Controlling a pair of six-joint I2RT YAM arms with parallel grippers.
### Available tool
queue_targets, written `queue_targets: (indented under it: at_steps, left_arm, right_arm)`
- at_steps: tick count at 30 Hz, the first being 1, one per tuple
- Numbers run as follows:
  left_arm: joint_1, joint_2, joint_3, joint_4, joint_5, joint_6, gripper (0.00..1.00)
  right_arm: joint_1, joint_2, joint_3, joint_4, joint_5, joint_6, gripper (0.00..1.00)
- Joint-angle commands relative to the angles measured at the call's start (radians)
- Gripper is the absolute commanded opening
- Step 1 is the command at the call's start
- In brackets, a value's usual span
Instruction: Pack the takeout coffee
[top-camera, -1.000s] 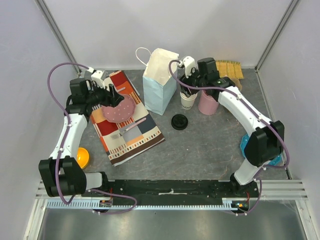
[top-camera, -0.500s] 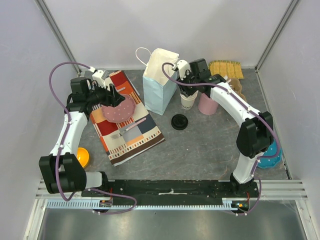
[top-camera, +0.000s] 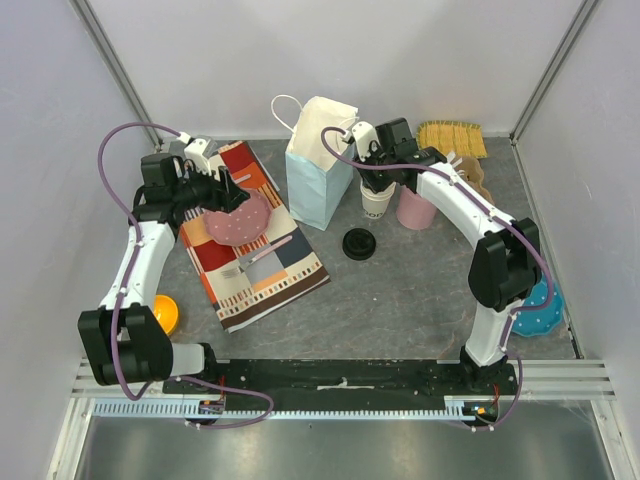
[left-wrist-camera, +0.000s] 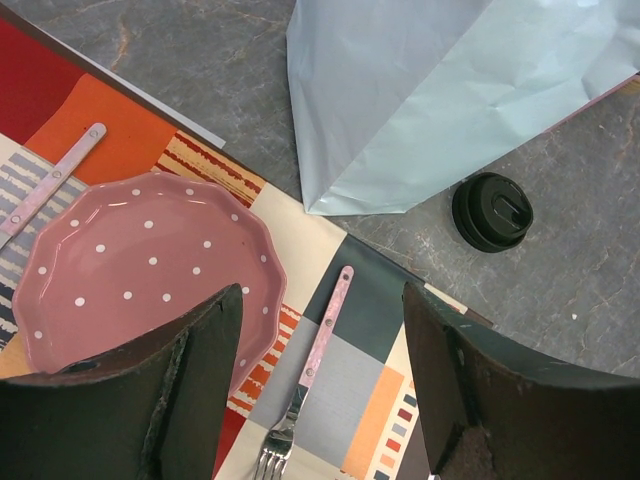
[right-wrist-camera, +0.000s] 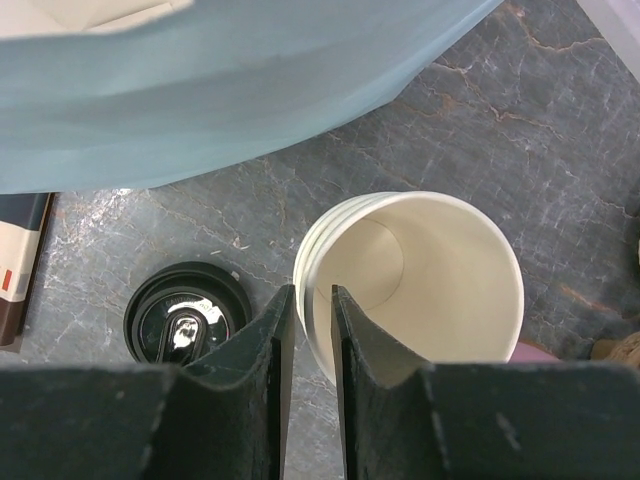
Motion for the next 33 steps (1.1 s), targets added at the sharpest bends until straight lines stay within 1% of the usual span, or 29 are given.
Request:
queue_targets:
  at_steps: [1,4,7,8,11,30,33]
  left_arm:
    - [-0.001,0.002,0.035,0.009,0.01,0.009,0.72]
    - [0.001,0.002,0.036,0.01,0.01,0.009,0.71]
    - [-0.001,-0.001,0.036,0.01,0.01,0.009,0.71]
    - [-0.001,0.001,0.035,0.009,0.01,0.011,0.71]
    - [-0.001,0.002,0.035,0.009,0.015,0.011,0.71]
    - [0.001,0.002,0.035,0.013,0.03,0.011,0.71]
    - [-0.001,0.001,0.036,0.016,0.031,0.007,0.71]
  right_arm:
    - [-0.001,0.015,0.05,-0.012,-0.005,-0.01,0.27]
    - [-0.001,0.019,0.05,-0.014,-0.005,-0.007,0.21]
    - [-0.001,0.014,0.054,-0.014,-0.01,-0.004,0.11]
    - [-0.001,0.009,0.055,-0.012,-0.013,-0.002,0.07]
    - [-0.001,0.002,0.058,-0.014,-0.017,-0.005,0.0]
    - [-0.001,-0.064,0.115,-0.058,0.015,-0.039,0.0]
    - [-0.001,-0.067,0.124,-0.071,0.051,-0.047,0.0]
